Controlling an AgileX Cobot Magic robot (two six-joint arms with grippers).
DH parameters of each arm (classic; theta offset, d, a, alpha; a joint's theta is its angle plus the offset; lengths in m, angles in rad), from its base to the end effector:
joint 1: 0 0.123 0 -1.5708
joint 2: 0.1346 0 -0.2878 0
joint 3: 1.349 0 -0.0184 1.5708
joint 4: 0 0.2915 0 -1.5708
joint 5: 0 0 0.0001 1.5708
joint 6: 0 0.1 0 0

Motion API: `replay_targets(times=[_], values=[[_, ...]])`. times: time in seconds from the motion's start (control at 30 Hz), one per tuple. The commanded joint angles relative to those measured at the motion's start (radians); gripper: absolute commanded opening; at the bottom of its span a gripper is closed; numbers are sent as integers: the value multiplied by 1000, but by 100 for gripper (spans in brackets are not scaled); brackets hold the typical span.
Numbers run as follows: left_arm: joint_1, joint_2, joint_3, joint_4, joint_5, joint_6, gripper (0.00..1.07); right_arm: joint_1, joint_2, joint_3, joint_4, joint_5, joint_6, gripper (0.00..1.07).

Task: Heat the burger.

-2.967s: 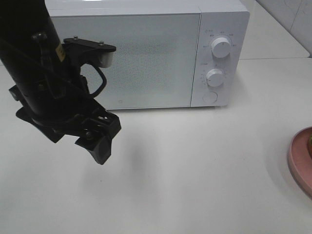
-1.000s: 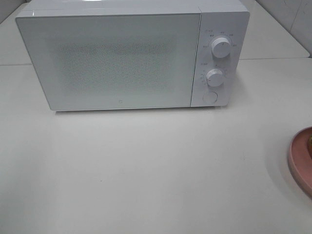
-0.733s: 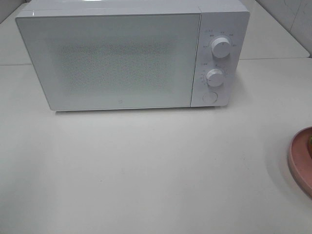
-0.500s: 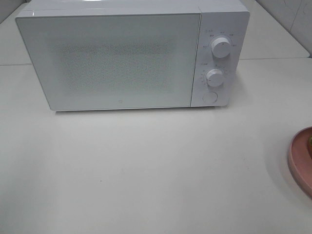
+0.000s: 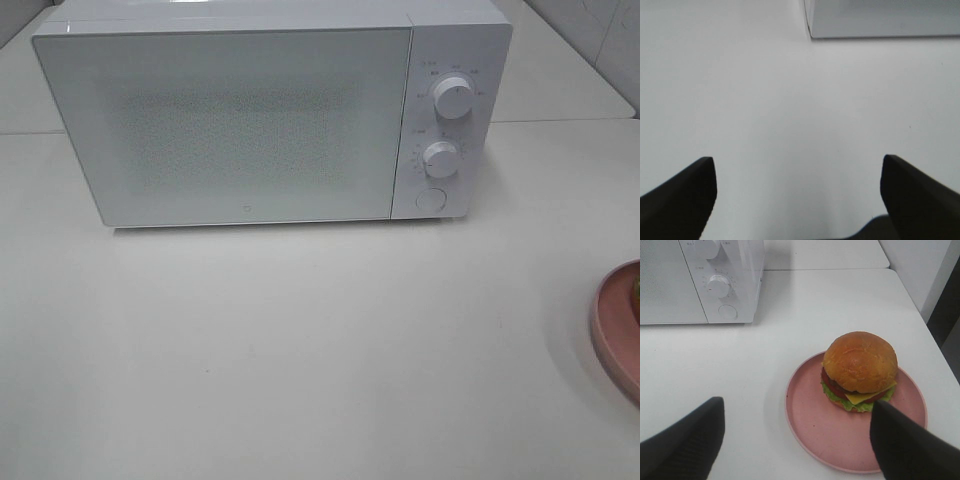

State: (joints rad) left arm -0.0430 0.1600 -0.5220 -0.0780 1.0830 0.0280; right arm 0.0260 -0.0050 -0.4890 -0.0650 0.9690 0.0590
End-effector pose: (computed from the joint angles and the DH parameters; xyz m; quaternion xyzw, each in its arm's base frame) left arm 0.0592 -0.0094 0.2907 0.0309 0.8910 -0.0424 0.4509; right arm 0.0407 -0.0043 0.2979 0.0134 0.8296 -0.0088 0.5582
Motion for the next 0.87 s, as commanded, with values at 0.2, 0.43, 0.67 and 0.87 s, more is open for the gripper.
replay_targets(times=[0.2, 0.43, 0.67, 0.87], values=[[112, -188, 5, -8, -14, -4, 82, -3, -28, 0, 0, -6, -7, 76], [112, -188, 6, -16, -15, -4, 82, -3, -28, 0, 0, -6, -7, 76], [112, -188, 6, -16, -15, -4, 82, -3, -28, 0, 0, -6, -7, 76], [112, -181, 6, -16, -15, -4, 82, -3, -28, 0, 0, -6, -7, 76]])
